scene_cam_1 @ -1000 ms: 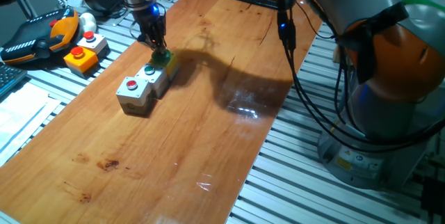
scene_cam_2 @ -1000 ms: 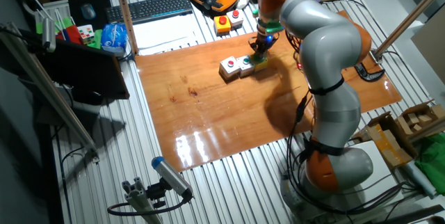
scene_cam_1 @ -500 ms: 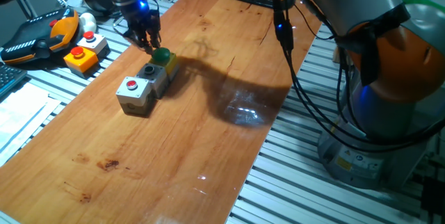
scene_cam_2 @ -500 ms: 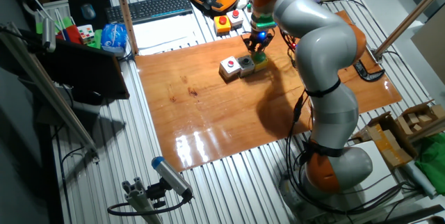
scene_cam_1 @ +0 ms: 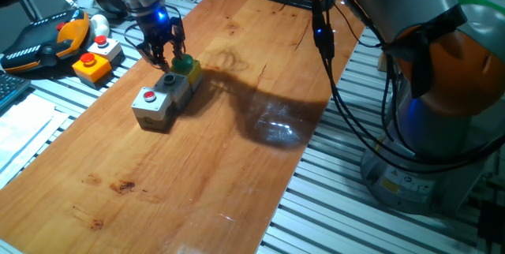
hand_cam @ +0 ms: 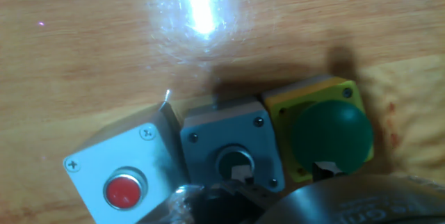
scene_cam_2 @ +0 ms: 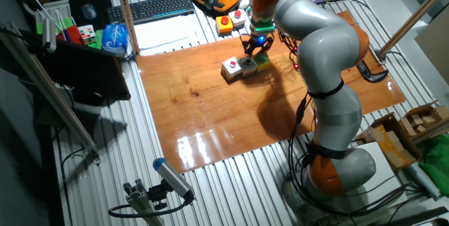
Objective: Press three buttons from left to right in sequence
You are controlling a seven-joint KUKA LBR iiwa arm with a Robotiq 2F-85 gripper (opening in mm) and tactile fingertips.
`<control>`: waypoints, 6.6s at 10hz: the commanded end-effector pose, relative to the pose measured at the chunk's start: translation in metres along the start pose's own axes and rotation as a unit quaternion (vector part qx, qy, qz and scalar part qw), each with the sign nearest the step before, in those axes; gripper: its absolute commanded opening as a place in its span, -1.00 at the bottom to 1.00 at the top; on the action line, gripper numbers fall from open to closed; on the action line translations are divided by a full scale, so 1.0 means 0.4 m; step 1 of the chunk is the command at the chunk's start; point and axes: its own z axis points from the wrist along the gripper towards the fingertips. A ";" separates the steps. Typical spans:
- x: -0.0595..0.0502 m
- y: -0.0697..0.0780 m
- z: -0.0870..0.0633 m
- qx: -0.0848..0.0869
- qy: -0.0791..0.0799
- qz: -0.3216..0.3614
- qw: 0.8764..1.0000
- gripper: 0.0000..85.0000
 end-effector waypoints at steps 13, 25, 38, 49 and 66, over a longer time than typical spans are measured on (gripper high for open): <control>0.020 -0.007 0.053 0.025 -0.012 0.017 0.999 0.38; 0.013 -0.016 0.068 0.034 -0.020 0.021 0.999 0.44; 0.011 -0.008 0.047 0.036 -0.018 0.022 0.999 0.47; 0.030 0.051 -0.033 0.013 -0.010 0.107 0.994 0.35; 0.031 0.052 -0.032 0.040 -0.003 0.055 0.998 0.55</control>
